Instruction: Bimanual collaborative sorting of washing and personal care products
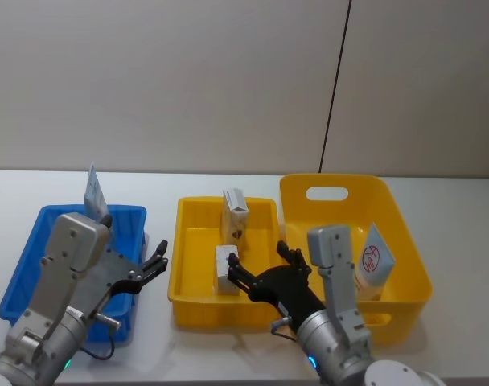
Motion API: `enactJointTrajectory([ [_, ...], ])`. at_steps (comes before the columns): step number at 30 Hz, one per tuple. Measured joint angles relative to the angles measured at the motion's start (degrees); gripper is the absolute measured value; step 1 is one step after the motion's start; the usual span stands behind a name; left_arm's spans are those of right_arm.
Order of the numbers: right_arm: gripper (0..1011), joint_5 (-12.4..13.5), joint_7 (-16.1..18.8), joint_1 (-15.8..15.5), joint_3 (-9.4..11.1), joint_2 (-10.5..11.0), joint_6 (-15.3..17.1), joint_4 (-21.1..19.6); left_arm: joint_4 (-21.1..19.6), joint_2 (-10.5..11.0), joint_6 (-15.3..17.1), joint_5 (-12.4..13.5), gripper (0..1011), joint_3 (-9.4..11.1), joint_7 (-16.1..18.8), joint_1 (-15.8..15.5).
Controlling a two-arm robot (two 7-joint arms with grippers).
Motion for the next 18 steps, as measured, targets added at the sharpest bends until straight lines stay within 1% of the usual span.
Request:
enactJointTrajectory([
  [8,1002,-0.31,-0.61,1.43,-0.08,-2.03,0.29,3.36,0.0,0.0,0.0,0.0,1001,0.0,0.0,0.0],
  [18,1002,-0.32,-0.15,2.76,0.03,-3.66,0.06,6.51,0.0,0.0,0.0,0.0,1001,0.0,0.0,0.0],
])
